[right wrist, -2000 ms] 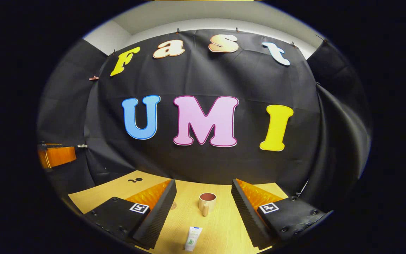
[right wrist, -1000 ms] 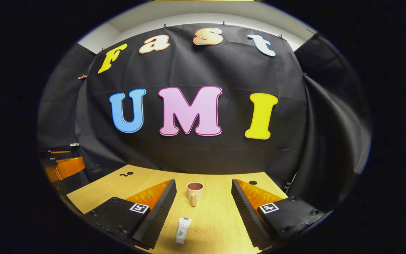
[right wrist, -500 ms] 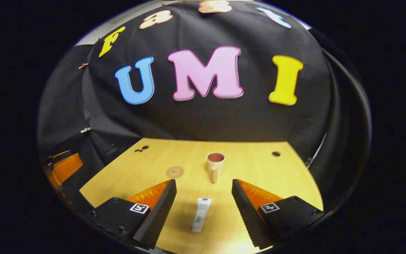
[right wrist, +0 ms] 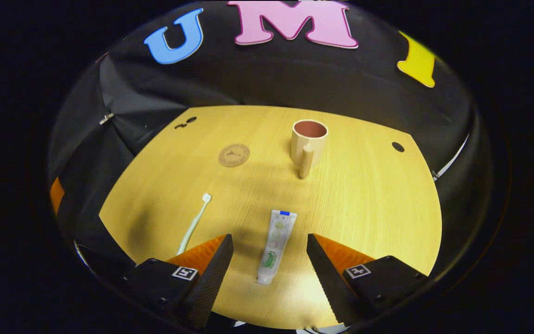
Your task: Put the toothbrush and toothpaste on the desktop into the cup, then pick up the cup and place it on the coaster on the desktop.
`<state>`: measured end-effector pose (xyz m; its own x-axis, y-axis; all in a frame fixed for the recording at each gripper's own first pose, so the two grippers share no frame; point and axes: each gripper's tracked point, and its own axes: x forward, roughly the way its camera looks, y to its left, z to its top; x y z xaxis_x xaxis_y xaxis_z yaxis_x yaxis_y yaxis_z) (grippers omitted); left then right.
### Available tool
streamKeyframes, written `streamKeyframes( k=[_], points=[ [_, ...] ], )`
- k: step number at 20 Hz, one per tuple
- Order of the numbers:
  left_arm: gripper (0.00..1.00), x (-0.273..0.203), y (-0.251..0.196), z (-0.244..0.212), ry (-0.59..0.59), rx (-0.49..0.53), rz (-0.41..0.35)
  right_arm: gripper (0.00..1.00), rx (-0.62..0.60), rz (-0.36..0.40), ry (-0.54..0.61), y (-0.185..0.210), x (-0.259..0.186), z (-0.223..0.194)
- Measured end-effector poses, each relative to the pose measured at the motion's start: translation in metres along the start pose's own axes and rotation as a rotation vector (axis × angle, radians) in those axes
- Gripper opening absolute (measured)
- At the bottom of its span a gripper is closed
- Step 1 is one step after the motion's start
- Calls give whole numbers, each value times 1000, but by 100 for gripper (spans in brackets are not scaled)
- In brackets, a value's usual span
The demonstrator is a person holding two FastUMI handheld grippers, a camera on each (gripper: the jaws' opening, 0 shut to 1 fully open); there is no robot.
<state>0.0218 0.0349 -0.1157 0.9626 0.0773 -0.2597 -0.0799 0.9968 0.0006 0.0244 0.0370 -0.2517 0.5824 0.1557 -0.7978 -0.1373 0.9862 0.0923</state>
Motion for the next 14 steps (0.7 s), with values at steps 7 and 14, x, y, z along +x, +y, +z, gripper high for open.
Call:
streamKeyframes(
  k=[7,14],
  points=[
    [97,8,9,-20,55,-4,44,99,37,-24,213,-4,54,-48],
    [97,16,13,-35,109,7,57,99,84,-58,307,-8,85,-65]
  ],
)
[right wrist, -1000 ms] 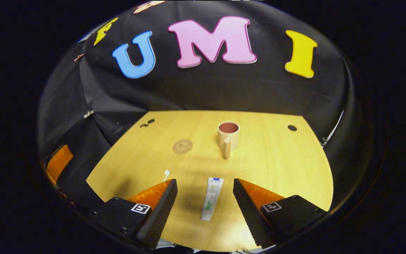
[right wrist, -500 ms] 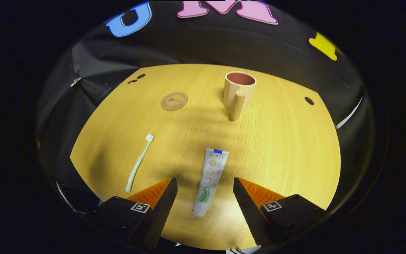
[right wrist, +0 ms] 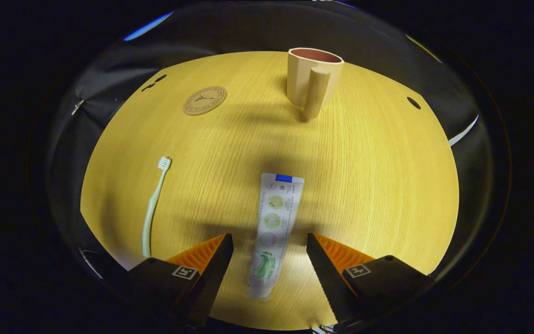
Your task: Put the toothbrush and toothpaste on the desktop into the cup, then pick up the cup and place it on the coaster on the desktop.
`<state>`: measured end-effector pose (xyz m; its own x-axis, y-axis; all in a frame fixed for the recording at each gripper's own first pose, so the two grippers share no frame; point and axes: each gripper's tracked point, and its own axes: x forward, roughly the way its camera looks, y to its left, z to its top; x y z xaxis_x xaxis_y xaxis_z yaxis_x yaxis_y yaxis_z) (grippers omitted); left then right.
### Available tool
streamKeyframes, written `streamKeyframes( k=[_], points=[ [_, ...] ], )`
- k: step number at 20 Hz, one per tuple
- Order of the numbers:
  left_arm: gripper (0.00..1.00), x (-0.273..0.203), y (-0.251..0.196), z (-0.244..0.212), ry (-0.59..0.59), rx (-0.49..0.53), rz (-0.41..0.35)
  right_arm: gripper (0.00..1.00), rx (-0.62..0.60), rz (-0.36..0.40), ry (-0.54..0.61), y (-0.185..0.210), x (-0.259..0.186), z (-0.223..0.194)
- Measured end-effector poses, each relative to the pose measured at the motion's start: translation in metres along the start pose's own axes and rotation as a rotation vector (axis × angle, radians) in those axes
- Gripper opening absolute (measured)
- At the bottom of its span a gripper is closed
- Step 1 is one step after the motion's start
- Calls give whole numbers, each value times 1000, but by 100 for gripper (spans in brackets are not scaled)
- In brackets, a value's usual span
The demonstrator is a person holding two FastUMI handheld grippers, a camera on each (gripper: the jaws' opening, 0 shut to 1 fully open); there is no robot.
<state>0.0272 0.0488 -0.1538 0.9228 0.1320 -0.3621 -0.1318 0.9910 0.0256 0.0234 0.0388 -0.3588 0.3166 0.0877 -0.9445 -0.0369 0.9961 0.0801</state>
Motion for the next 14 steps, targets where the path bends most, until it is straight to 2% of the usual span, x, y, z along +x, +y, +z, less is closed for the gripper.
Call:
streamKeyframes(
  k=[1,3,5,9,10,11,12,14],
  points=[
    [97,1,0,-2,6,3,0,99,19,-7,32,-1,3,-5],
    [97,2,1,-1,7,5,-1,98,30,-16,6,-2,6,3],
    [97,7,-1,-1,10,4,-11,92,9,-42,8,-7,7,2],
    [97,21,-11,-10,42,19,-40,59,-1,-40,18,-5,6,-1],
    [97,26,-16,-15,59,19,-56,44,-7,-36,8,-5,4,2],
    [97,31,-22,-21,79,17,-75,43,-7,-28,13,-5,4,0],
    [97,38,-29,-28,103,14,-100,35,1,-11,6,-5,3,1],
    [97,52,-44,-48,173,8,-156,34,45,28,6,-6,1,-1]
  ],
)
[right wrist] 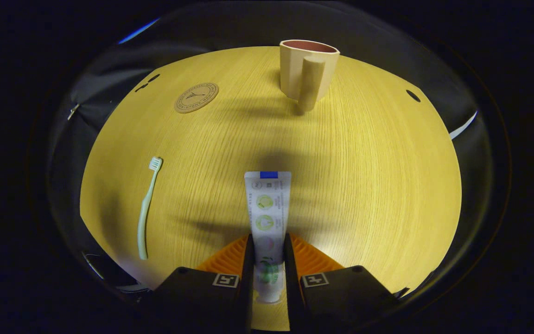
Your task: Put the toothbrush and toothpaste on the desktop into the cup, then pick up the cup and place it on the coaster on the desktop.
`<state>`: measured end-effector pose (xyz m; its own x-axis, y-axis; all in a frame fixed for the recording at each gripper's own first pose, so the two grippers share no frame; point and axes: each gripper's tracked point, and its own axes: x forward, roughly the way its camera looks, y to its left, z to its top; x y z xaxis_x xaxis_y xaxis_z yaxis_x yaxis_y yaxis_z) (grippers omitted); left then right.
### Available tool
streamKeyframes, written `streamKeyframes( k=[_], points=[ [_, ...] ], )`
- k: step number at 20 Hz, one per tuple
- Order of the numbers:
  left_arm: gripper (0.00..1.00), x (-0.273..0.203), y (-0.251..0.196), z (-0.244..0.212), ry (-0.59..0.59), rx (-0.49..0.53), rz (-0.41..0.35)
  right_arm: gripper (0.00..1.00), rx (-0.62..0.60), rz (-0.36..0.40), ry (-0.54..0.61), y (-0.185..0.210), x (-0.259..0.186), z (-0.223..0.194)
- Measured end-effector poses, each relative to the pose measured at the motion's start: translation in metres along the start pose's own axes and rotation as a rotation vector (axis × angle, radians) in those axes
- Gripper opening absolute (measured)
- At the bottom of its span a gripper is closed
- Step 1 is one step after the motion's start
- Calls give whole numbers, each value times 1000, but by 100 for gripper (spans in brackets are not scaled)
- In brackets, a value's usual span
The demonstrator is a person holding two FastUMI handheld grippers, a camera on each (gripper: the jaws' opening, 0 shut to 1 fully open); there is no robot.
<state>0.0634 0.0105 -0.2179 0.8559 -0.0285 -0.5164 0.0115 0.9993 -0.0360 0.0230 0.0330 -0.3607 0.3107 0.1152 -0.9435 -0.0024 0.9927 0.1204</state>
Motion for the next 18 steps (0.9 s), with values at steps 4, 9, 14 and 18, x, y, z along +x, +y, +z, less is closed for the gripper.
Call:
streamKeyframes(
  k=[4,9,14,18],
  points=[
    [96,46,-25,-63,278,51,-134,34,62,35,-9,-20,-15,-10],
    [96,77,-27,-104,436,178,-114,34,54,30,-95,-51,-50,-9],
    [95,94,-33,-125,550,248,-61,34,116,70,-144,-62,-81,-15],
    [93,106,-36,-131,605,220,-50,34,131,87,-150,-66,-86,-23]
  ],
)
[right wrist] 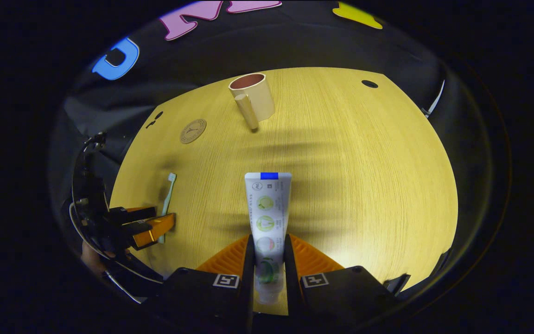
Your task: Put the toothbrush and toothpaste on the desktop into the cup, then pick up the cup and place it on the coaster on the desktop.
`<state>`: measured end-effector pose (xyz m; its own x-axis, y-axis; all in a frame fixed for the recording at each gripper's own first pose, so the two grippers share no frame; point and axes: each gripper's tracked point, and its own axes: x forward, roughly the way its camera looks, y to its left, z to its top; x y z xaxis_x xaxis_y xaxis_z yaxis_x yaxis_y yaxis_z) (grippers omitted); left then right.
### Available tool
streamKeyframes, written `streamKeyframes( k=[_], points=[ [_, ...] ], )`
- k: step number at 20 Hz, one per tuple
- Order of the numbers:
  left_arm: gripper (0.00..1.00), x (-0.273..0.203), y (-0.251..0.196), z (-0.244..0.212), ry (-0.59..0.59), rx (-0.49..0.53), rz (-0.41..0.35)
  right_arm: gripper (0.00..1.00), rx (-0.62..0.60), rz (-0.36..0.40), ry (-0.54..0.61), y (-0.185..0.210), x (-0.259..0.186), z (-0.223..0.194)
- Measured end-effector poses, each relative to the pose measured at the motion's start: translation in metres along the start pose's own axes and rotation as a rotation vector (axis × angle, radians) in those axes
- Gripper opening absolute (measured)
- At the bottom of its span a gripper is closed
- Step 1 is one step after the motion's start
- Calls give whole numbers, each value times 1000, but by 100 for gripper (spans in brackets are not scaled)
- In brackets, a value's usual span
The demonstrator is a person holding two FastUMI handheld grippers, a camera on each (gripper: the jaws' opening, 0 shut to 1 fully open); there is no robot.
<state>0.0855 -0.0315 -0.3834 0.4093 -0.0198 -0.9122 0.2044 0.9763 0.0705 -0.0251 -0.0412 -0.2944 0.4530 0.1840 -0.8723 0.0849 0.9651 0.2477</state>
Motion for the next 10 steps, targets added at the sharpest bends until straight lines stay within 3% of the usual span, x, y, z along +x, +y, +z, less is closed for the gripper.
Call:
streamKeyframes(
  k=[2,4,8,10],
  points=[
    [88,3,1,1,31,12,-8,34,5,3,-2,0,2,-2],
    [73,0,1,1,78,51,-22,34,24,20,-3,0,1,-3],
    [17,2,2,2,164,82,-42,34,20,48,-14,0,-1,-2],
    [14,2,2,4,184,91,-42,34,26,62,-26,0,-3,0]
  ],
)
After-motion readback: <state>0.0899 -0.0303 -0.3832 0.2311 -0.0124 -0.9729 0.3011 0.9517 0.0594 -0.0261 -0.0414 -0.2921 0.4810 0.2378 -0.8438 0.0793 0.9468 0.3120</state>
